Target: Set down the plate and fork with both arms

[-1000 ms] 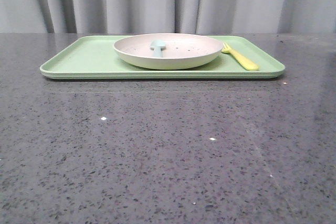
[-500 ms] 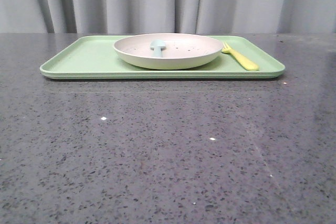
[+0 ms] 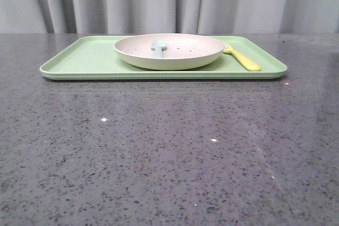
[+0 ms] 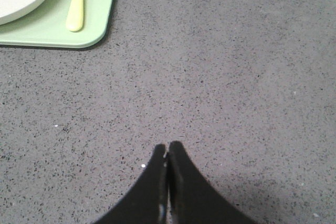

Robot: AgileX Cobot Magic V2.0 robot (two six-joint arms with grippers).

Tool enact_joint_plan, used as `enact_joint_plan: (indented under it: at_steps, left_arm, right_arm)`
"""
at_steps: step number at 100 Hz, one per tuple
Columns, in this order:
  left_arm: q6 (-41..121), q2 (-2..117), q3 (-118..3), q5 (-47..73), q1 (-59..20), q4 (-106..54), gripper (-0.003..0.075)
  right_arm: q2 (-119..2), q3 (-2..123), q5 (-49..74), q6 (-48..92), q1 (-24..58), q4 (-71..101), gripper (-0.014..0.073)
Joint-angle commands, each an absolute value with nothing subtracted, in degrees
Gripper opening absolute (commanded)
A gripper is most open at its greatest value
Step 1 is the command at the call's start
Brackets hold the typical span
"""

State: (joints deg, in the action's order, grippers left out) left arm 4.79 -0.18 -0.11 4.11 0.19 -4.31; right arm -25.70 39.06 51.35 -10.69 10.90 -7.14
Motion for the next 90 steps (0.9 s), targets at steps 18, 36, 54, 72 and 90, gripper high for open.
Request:
enact_joint_plan:
  at_steps: [18,36,54,72,90]
  left_arm:
    - [4.1,-1.9,0.7,-0.9,0.0,-4.2,-0.0020]
    - [4.1,-1.9,0.7,-0.9,0.0,-4.2,-0.0020]
    - [4.1,-1.9,0.7,-0.9,0.0,-4.2,-0.0020]
    - [4.1,-1.9,0.7,-0.9,0.0,-4.2,-0.0020]
    - [4.1,-1.9,0.7,-0.9,0.0,-4.2,-0.0020]
  right_arm:
    - [-26.0,40.4,47.3,-10.7,10.5,-8.4,-0.0120]
    - [-26.0,40.4,47.3,-10.7,10.5,-8.4,-0.0120]
    - [-26.0,40.4,47.3,-10.7,10.5,-8.4,-0.0120]
    - [-26.0,40.4,47.3,-10.7,10.5,-8.7,-0.0120]
    - [-25.3,39.3,42.9,-10.6,10.5,-12.5,-0.0120]
